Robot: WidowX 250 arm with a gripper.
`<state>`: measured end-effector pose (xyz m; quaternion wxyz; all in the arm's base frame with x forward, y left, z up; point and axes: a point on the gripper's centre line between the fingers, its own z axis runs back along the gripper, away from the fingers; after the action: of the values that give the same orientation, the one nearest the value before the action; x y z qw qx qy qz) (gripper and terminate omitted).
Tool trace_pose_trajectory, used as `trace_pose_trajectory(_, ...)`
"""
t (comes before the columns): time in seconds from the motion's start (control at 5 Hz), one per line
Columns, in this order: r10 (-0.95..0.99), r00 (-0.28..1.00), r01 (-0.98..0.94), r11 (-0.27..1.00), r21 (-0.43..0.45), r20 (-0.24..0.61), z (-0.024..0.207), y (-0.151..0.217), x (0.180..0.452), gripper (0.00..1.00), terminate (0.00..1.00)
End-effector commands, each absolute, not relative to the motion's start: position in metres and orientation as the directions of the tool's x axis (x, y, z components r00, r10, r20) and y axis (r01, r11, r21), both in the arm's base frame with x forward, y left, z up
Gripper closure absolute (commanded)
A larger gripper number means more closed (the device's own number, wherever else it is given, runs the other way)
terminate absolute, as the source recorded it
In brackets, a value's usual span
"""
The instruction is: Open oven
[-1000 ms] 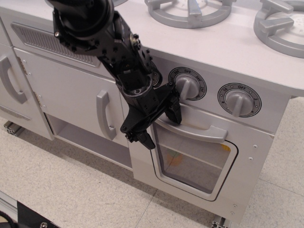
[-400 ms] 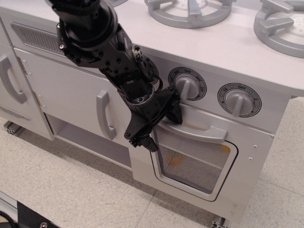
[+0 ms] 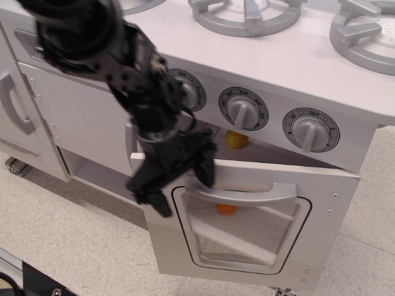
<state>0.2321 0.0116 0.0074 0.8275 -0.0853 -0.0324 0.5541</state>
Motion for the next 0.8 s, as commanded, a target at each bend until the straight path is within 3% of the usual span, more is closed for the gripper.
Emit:
trace_pose_trajectory(0.0, 0.897, 0.441, -0.89, 0.441, -0.118, 0.032, 0.06, 0.028, 0.236, 0.0, 0.0)
trace_pose_trajectory(0.2, 0.885, 0.448, -0.882, 0.461, -0.099, 0.131, 0.074, 0.044, 0.257, 0.0, 0.0)
trace_pose_trajectory(0.6, 0.737, 0.624, -0.742, 0.663, -0.101, 0.26, 0.064, 0.058, 0.283, 0.0, 0.0)
